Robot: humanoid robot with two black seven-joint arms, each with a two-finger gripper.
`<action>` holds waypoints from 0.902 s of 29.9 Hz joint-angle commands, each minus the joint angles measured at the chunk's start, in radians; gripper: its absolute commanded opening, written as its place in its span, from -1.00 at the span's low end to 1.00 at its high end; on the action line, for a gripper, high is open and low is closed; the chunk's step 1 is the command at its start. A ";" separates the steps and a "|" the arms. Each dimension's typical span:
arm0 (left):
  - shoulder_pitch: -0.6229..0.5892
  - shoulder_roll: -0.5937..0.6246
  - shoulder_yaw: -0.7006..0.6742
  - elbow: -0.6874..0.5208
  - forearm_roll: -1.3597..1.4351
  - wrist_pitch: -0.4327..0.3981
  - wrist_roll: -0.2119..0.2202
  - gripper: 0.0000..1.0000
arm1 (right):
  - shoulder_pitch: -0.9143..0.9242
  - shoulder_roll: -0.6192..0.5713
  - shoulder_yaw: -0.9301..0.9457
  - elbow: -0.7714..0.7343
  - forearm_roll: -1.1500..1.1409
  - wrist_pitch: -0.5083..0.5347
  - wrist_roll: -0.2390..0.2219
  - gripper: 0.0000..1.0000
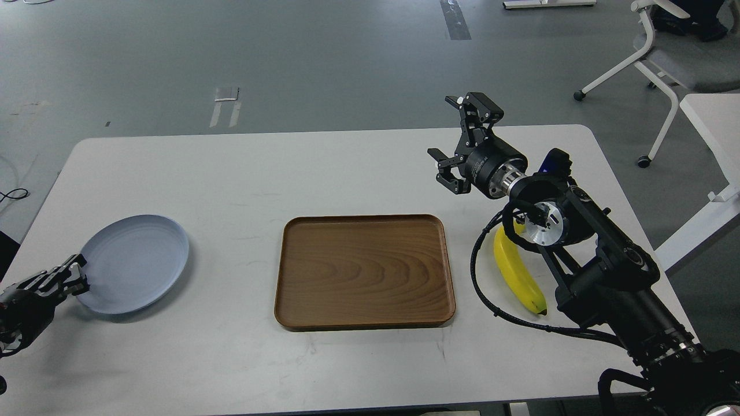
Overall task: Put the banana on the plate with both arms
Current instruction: 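Grasp the plate rim nearest the robot with the left gripper, then lift the plate with the left gripper and lower it onto the wooden tray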
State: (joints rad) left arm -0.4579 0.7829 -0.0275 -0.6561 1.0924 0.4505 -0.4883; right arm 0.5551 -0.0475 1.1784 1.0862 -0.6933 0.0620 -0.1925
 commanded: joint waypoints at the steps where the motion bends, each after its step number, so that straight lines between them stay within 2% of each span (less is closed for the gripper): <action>1: -0.065 0.006 0.001 -0.028 -0.002 -0.027 0.000 -1.00 | 0.011 0.000 0.009 0.001 0.000 -0.007 0.002 1.00; 3: -0.096 0.004 0.001 -0.037 0.001 -0.047 0.000 -1.00 | 0.014 0.000 0.012 0.004 0.000 -0.007 0.002 1.00; 5: -0.148 -0.001 0.003 -0.059 0.004 -0.108 0.000 -1.00 | 0.022 -0.003 0.017 0.005 0.000 -0.008 0.002 1.00; 7: -0.226 -0.008 0.003 -0.117 0.004 -0.217 0.000 -1.00 | 0.031 -0.005 0.018 0.005 0.000 -0.013 0.002 1.00; 9: -0.274 -0.010 0.003 -0.175 0.006 -0.260 0.000 -1.00 | 0.032 -0.005 0.024 0.005 0.000 -0.019 0.002 1.00; 13: -0.312 -0.037 0.004 -0.249 0.033 -0.265 0.000 -1.00 | 0.046 -0.005 0.032 0.005 0.000 -0.021 0.002 1.00; 20: -0.321 -0.188 0.004 -0.240 0.185 -0.247 0.000 -1.00 | 0.049 -0.009 0.052 0.005 0.002 -0.021 0.002 1.00; 27: -0.346 -0.304 0.004 -0.243 0.198 -0.242 0.000 -1.00 | 0.049 -0.011 0.063 0.003 0.003 -0.019 0.002 1.00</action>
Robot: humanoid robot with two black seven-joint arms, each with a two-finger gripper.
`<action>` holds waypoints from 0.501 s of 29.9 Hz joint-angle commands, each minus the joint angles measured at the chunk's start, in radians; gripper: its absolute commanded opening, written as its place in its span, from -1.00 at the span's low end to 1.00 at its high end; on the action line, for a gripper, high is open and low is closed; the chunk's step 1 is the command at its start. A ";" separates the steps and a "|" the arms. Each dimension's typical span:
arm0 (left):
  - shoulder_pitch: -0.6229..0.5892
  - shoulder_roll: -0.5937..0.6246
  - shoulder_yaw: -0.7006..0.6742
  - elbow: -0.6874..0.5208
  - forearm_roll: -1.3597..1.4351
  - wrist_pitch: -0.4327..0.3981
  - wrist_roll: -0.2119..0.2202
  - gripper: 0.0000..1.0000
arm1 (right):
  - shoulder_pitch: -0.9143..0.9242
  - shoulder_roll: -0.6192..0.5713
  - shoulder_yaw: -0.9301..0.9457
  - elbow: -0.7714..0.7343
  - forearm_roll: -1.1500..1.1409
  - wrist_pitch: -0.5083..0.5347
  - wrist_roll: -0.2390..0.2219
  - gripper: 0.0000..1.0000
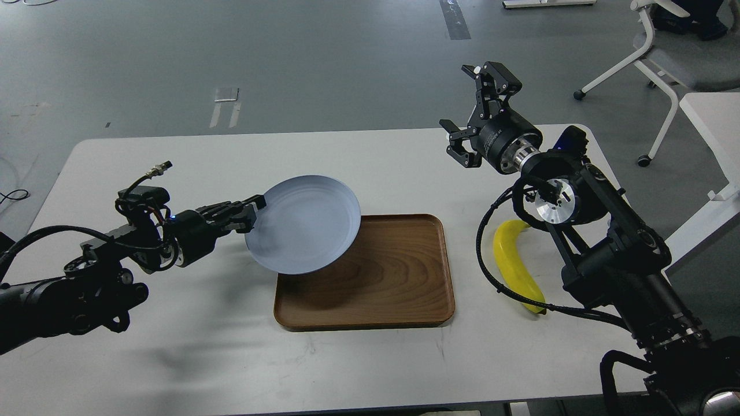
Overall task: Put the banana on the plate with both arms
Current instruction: 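Lift the plate with the left gripper and lower it onto the wooden tray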
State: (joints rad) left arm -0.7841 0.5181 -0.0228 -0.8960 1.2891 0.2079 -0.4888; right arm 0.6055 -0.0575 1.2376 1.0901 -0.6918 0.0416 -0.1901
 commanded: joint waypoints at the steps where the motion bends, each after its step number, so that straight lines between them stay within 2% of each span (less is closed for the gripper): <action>1: -0.023 -0.046 0.000 -0.003 0.001 0.001 0.000 -1.00 | 0.000 -0.001 0.003 -0.001 0.001 0.001 0.000 1.00; 9: -0.017 -0.092 0.003 -0.001 0.013 0.008 0.000 -1.00 | -0.001 -0.001 0.003 -0.001 0.001 0.001 0.000 1.00; 14: -0.018 -0.134 0.119 0.000 0.050 0.125 0.000 -1.00 | 0.000 -0.001 0.005 -0.001 0.001 0.001 0.000 1.00; 15: -0.018 -0.135 0.119 0.000 0.050 0.125 0.000 -1.00 | 0.000 -0.001 0.005 -0.001 0.001 0.001 0.000 1.00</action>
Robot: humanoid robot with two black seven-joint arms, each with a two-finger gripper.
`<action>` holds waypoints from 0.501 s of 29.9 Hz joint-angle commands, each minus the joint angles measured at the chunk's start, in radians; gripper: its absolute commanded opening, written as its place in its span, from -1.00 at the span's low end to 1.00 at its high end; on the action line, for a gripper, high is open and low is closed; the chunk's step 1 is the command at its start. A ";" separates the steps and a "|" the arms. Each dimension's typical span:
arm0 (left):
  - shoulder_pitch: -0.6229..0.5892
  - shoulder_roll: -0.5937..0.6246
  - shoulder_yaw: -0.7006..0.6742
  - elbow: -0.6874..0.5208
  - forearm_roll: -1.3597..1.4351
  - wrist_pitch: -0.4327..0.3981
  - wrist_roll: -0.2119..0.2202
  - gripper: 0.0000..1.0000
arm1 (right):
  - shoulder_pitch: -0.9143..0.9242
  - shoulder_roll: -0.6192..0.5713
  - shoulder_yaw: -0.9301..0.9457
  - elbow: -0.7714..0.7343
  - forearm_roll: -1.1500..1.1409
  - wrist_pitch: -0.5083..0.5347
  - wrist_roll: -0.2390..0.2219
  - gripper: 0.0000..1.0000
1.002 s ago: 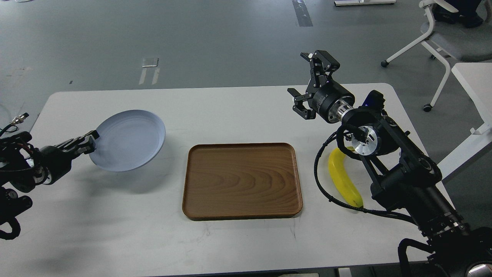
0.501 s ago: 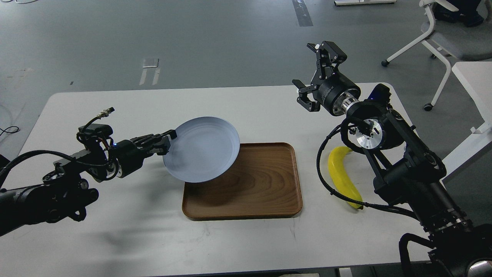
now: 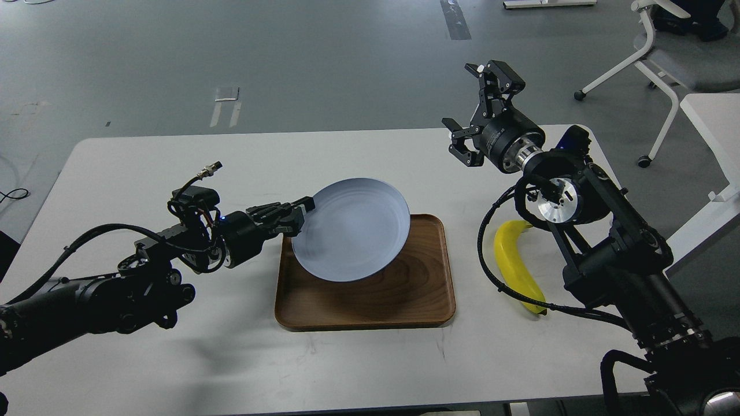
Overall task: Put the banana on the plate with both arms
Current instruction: 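Lift the plate with the left gripper and lower it onto the wooden tray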
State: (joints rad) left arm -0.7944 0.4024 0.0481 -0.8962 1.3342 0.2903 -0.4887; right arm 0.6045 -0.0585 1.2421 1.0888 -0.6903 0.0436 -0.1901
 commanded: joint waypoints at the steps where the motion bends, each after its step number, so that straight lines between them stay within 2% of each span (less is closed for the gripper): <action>1: -0.011 -0.030 0.059 0.000 0.005 0.050 0.000 -1.00 | 0.001 0.000 0.000 0.000 0.000 0.001 0.000 1.00; 9: -0.023 -0.039 0.062 0.002 0.007 0.052 0.000 -1.00 | 0.001 0.000 0.000 0.000 0.000 0.001 0.000 1.00; 15: -0.028 -0.103 0.078 0.112 0.007 0.050 0.000 -1.00 | 0.000 0.000 0.002 0.000 -0.002 -0.001 0.000 1.00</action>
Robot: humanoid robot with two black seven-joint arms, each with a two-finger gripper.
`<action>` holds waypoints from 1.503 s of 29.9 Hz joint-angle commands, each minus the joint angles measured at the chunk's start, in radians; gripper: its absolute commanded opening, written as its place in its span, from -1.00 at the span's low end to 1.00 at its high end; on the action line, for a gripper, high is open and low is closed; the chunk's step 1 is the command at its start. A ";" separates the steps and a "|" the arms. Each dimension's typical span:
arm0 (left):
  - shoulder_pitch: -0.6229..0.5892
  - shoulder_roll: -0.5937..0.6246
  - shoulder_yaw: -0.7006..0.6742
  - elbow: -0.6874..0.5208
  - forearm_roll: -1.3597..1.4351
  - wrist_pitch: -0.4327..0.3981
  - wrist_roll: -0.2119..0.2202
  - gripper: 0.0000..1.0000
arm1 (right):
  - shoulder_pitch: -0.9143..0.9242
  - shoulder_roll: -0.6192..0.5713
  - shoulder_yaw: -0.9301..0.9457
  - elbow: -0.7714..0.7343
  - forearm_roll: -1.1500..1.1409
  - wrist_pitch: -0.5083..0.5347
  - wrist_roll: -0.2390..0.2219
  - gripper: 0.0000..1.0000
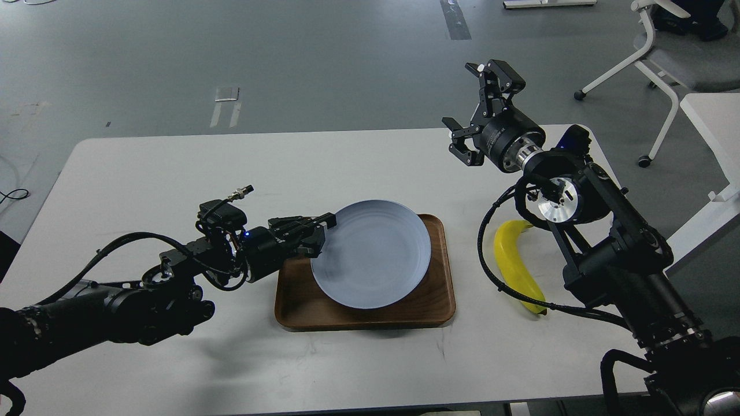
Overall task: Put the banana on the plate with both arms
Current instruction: 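Lift the plate with the left gripper and lower it onto the wooden tray, then open the left gripper and withdraw it from the plate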
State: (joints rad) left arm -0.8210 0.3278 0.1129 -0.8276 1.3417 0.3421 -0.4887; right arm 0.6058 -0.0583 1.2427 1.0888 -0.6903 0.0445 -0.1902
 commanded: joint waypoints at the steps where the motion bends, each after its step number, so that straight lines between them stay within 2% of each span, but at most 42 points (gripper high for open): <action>1: -0.001 -0.030 0.027 0.048 0.000 -0.002 0.000 -1.00 | -0.001 0.000 0.001 0.000 0.000 -0.002 0.000 1.00; 13: 0.003 -0.021 0.048 0.048 0.001 -0.003 0.000 -1.00 | -0.001 0.005 0.012 0.000 0.000 -0.003 0.000 1.00; 14: 0.005 -0.021 0.048 0.048 0.001 -0.003 0.000 -0.90 | -0.001 0.005 0.014 0.000 0.000 -0.003 0.000 1.00; 15: 0.006 -0.021 0.048 0.048 0.001 -0.003 0.000 -0.58 | -0.001 0.005 0.015 0.000 -0.001 -0.003 0.000 1.00; 17: 0.006 -0.023 0.048 0.048 0.001 -0.003 0.000 -0.31 | -0.001 0.005 0.015 0.000 -0.002 -0.003 0.000 1.00; 23: 0.008 -0.021 0.047 0.044 -0.003 -0.002 0.000 -0.04 | -0.001 0.003 0.015 0.000 -0.002 -0.003 0.000 1.00; 25: 0.005 -0.019 0.047 0.044 -0.016 -0.002 0.000 0.13 | -0.001 0.003 0.014 0.000 -0.001 -0.003 0.000 1.00; 26: 0.002 -0.016 0.039 0.044 -0.024 0.000 0.000 0.28 | -0.001 0.003 0.014 0.000 0.000 -0.002 0.000 1.00; 27: 0.000 -0.010 0.028 0.045 -0.033 0.003 0.000 0.64 | 0.000 0.002 0.014 0.002 -0.001 0.000 0.000 1.00; 28: -0.001 -0.007 0.027 0.047 -0.045 0.005 0.000 0.85 | 0.000 0.002 0.012 0.002 -0.002 0.002 0.000 1.00; 29: -0.004 0.003 0.010 0.048 -0.091 0.015 0.000 0.96 | 0.002 0.000 0.011 0.002 -0.002 0.002 0.000 1.00; 32: -0.020 0.023 -0.044 0.048 -0.250 0.024 0.000 0.97 | 0.011 -0.014 0.001 0.002 -0.002 0.005 0.000 1.00; 37: -0.124 0.040 -0.082 0.053 -0.562 0.000 0.000 0.97 | 0.031 -0.110 -0.078 0.025 -0.017 0.009 0.000 1.00; 39: -0.165 0.051 -0.082 0.056 -0.689 -0.034 0.000 0.97 | 0.040 -0.187 -0.141 0.049 -0.066 0.009 0.000 1.00; 42: -0.210 0.062 -0.097 0.062 -0.889 -0.127 0.000 0.97 | 0.060 -0.333 -0.287 0.126 -0.222 0.009 0.003 1.00; 45: -0.218 0.099 -0.168 0.067 -1.012 -0.202 0.000 0.97 | 0.077 -0.468 -0.399 0.219 -0.378 0.009 0.024 1.00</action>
State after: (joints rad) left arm -1.0268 0.3947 0.0040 -0.7650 0.4530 0.2114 -0.4887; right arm 0.6662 -0.4000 0.9511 1.2251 -0.9255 0.0543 -0.1854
